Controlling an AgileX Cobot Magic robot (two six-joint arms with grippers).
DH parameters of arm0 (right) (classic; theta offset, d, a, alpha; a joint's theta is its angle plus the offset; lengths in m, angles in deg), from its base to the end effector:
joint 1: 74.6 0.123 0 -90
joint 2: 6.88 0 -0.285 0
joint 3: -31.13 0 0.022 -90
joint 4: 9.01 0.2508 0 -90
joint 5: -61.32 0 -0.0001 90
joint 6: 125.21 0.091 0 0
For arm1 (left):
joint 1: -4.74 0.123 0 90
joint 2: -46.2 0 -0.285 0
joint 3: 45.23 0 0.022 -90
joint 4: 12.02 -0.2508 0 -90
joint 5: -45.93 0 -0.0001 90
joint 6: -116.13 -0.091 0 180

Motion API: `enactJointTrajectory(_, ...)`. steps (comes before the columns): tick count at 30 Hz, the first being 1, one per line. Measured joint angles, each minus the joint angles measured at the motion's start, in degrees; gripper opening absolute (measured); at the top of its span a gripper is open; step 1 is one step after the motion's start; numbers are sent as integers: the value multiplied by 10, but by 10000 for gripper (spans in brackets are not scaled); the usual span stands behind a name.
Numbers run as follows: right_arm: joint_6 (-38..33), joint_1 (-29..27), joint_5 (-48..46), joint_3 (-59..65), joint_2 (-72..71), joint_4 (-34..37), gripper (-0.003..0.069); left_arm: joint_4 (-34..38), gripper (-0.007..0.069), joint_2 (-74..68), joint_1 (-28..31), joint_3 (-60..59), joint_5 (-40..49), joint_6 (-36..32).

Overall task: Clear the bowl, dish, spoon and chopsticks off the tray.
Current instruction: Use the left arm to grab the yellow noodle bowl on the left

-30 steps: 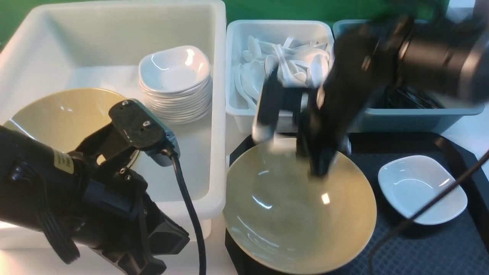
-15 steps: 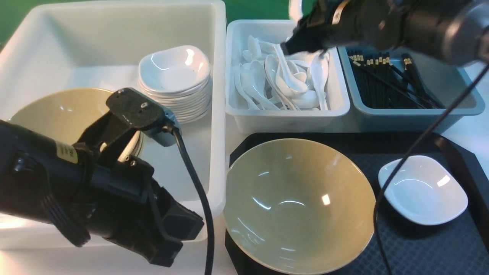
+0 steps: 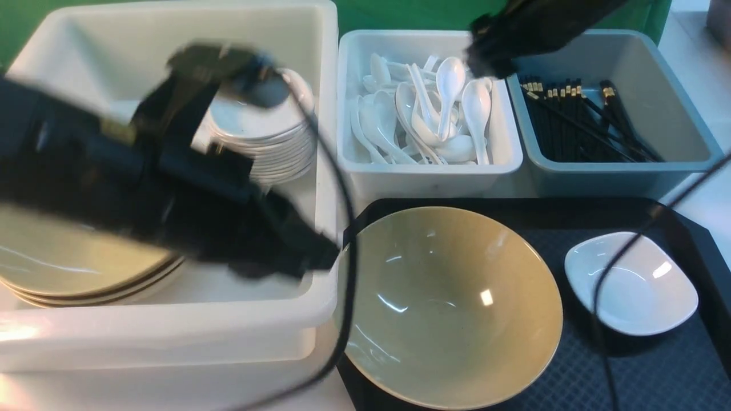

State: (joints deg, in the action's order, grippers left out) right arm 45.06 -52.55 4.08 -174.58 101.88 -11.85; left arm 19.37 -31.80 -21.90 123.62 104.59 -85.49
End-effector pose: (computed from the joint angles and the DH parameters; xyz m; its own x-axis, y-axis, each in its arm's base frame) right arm 0.3685 0.1451 0.3751 -0.6305 -0.4660 -0.6207 -0.4829 0.8616 -0.1563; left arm 0.1958 -0.1436 0.3618 -0.6735 0.4080 -0.6164 0.6861 0.6553 -0.3159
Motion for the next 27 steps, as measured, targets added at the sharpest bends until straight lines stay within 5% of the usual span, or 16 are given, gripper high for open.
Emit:
enactJointTrajectory(4,-36,0,-101,44,-85,3,448,-49,295,-92,-3,111,35,0)
enactJointTrajectory(10,-35,0,-102,168,-209,21,328,-128,461,-219,-43,231,73,14)
enactJointTrajectory(17,-34,0,-62,322,-338,28,230,-228,489,-349,-94,337,102,39)
enactJointTrajectory(27,-34,0,9,411,-428,28,221,-306,489,-494,-106,406,116,47)
